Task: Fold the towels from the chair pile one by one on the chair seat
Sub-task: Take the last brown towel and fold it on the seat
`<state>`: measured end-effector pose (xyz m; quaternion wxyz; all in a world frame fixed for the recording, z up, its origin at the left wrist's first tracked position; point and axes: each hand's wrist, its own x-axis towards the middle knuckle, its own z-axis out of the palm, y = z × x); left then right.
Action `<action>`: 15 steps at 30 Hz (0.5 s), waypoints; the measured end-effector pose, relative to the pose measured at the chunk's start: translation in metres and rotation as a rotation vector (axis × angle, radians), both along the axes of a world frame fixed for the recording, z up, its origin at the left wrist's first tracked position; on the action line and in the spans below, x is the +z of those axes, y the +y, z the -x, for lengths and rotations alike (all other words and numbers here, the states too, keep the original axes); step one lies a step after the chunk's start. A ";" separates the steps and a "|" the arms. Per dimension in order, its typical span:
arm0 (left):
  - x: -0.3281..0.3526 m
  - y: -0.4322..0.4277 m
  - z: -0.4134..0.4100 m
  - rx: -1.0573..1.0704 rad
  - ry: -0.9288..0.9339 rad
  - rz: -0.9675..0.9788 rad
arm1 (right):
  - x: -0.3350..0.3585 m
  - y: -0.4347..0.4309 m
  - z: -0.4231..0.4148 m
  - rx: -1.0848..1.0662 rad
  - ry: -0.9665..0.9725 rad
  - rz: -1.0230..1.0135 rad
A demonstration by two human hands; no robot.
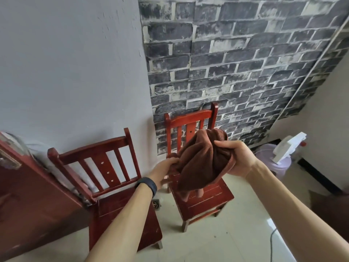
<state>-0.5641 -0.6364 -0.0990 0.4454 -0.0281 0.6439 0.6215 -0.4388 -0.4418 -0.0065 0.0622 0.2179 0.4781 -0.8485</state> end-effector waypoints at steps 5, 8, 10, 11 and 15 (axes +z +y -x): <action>0.018 -0.011 0.031 0.245 0.185 -0.006 | -0.018 0.043 -0.015 -0.004 -0.112 -0.232; 0.026 -0.021 0.049 0.353 0.307 0.039 | -0.041 0.066 -0.018 0.009 -0.231 -0.446; 0.035 -0.026 0.057 0.423 0.350 0.054 | -0.054 0.076 -0.016 -0.025 -0.325 -0.693; 0.037 -0.030 0.060 0.416 0.345 0.064 | -0.059 0.080 -0.015 -0.050 -0.363 -0.804; 0.039 -0.055 0.069 0.038 0.310 0.364 | -0.071 0.086 -0.004 -0.084 -0.433 -1.038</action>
